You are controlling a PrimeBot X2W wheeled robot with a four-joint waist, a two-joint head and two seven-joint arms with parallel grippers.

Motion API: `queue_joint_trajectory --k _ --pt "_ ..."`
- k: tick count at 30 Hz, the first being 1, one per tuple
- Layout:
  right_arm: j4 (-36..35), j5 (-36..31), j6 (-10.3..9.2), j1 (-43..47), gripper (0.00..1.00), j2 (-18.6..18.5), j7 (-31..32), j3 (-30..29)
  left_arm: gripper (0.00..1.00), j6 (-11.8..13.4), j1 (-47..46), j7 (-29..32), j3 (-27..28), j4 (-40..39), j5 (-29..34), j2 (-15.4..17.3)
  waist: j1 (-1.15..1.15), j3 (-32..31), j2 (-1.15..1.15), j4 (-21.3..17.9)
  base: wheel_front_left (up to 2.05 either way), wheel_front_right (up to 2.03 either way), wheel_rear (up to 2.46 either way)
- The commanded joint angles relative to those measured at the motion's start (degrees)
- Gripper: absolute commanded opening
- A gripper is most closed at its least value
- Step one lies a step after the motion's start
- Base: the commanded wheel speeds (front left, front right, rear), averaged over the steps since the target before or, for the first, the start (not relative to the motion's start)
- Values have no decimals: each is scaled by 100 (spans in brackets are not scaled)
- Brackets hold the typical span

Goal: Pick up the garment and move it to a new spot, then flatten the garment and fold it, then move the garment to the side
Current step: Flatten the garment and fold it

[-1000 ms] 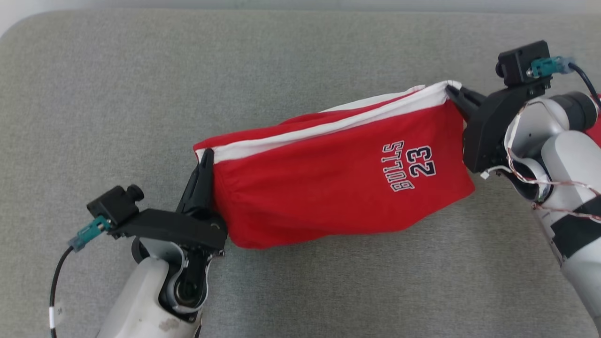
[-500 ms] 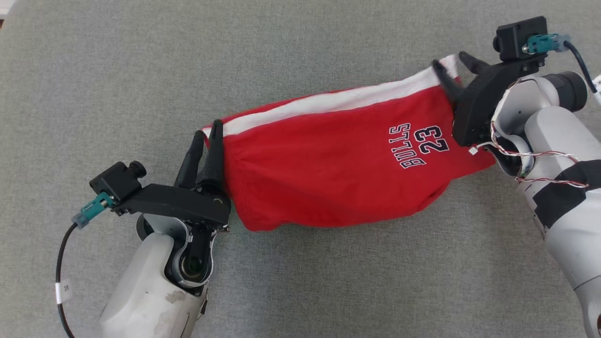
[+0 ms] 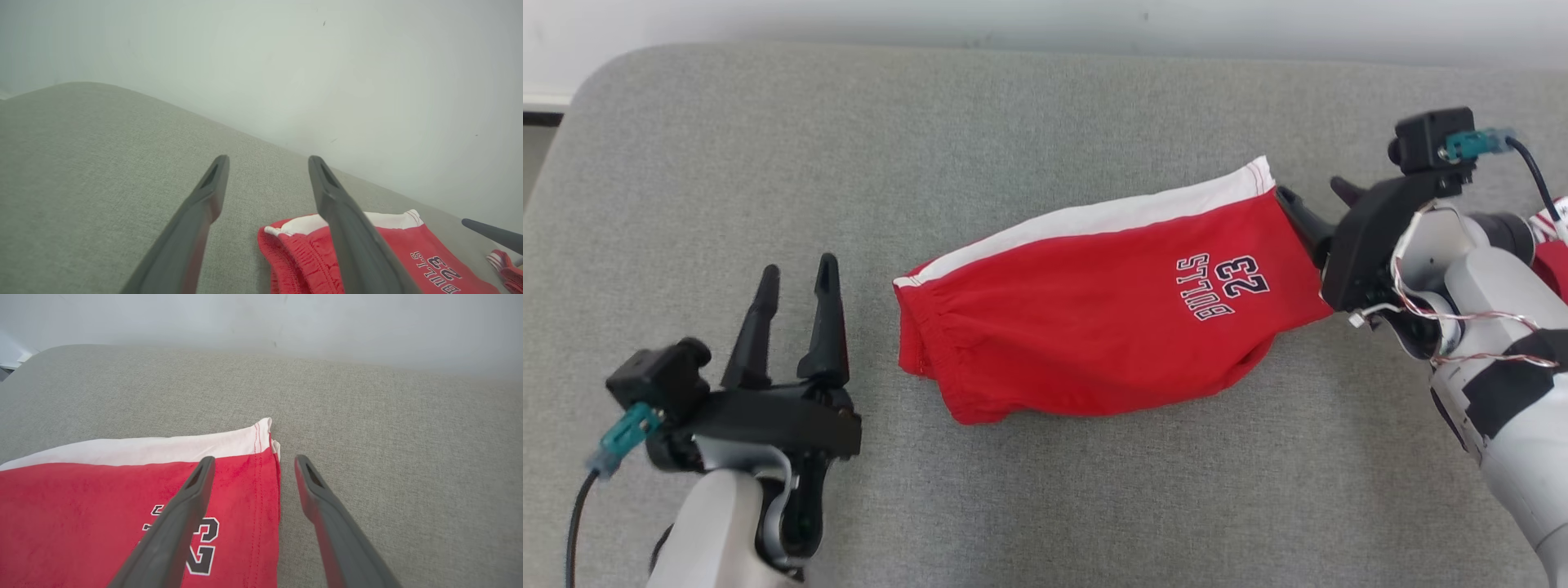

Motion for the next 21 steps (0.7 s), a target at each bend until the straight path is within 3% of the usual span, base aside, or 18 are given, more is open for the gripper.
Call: queue_joint_trajectory --k 1,8,21 --pt "32 97 -16 146 100 -48 16 -36 100 45 227 -7 114 -198 427 58 1 -144 0 18 0 0 0" --pt "354 275 -16 340 100 -16 62 -205 100 127 785 -8 457 -714 1549 17 1 -126 0 136 0 0 0" --pt "1576 -56 -16 152 100 373 -13 -475 100 -109 1485 -8 830 -932 2164 -172 1 45 0 450 0 0 0"
